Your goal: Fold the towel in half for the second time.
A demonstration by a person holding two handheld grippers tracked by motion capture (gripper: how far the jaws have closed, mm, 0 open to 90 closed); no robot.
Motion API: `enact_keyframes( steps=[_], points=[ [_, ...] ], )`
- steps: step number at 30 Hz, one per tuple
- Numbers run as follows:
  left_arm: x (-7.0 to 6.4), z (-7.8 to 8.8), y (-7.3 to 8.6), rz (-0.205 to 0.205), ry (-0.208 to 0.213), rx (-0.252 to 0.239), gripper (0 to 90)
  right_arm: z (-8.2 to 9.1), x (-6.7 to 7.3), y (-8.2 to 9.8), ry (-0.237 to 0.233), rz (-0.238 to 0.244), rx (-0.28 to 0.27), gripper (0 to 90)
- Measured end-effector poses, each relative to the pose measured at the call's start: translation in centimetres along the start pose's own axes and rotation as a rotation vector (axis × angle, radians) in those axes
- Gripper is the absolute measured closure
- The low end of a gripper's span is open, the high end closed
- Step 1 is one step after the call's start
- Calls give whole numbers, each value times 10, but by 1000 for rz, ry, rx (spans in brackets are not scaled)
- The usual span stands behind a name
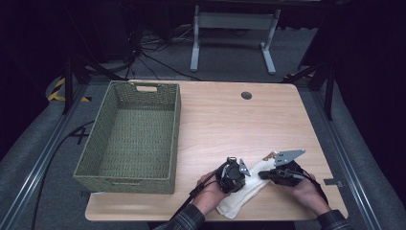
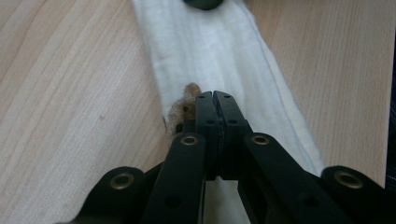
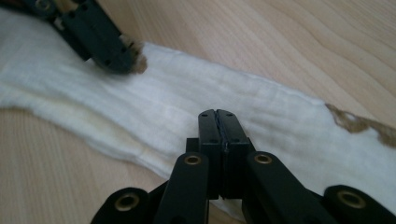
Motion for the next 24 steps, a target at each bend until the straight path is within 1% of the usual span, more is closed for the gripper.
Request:
enact_keyframes(
  steps=[1, 2, 4, 5, 6, 7, 10, 12, 13, 14, 15, 20, 21, 23, 24],
  points=[
    [0, 0, 0, 0, 0, 0, 896, 0, 0, 0, 0, 0, 0, 900],
    [-2, 0, 1, 6, 10, 2, 896, -4, -4, -5, 12, 10, -2, 900],
    [-3, 0, 0, 2, 11, -6, 896, -6, -5, -8, 13, 9, -3, 899],
    [-4, 0, 1, 0, 13, 3, 896, -9, -7, -11, 21, 18, -7, 899],
    [-4, 0, 0, -4, 17, -1, 897, -11, -8, -14, 22, 20, -9, 900],
    [-5, -1, 0, 2, 22, -5, 896, -14, -10, -17, 26, 25, -15, 899],
    [-6, -2, -2, -6, 28, -13, 896, -21, -14, -26, 19, 36, -24, 899],
    [-7, -4, -4, 5, 29, -22, 896, -25, -15, -31, 17, 37, -24, 899],
    [-7, -4, -4, 3, 34, -19, 896, -27, -16, -34, 12, 43, -25, 899],
    [-7, -6, -6, 9, 34, -33, 896, -29, -16, -36, 7, 47, -30, 899],
    [-7, -6, -7, 8, 35, -37, 896, -31, -17, -39, 5, 47, -32, 899],
    [-8, -7, -8, 14, 45, -43, 896, -35, -18, -43, -1, 53, -36, 899],
    [-7, -7, -8, 10, 42, -48, 895, -35, -18, -43, -1, 54, -38, 899],
    [-7, -7, -8, 21, 49, -61, 888, -34, -18, -43, -2, 57, -38, 898],
    [-6, -6, -8, 16, 50, -61, 882, -34, -18, -42, -2, 59, -37, 897]
  ],
)
Point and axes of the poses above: each handheld gripper's, and its own axes: z roughly backward along the jaws, y roughly out of its underside, x roughly to its left, the point moved 10 cm from there along -z, roughly forward along the jaws, and after that the axes turned 1 degree about x, right-handed, at the moved point
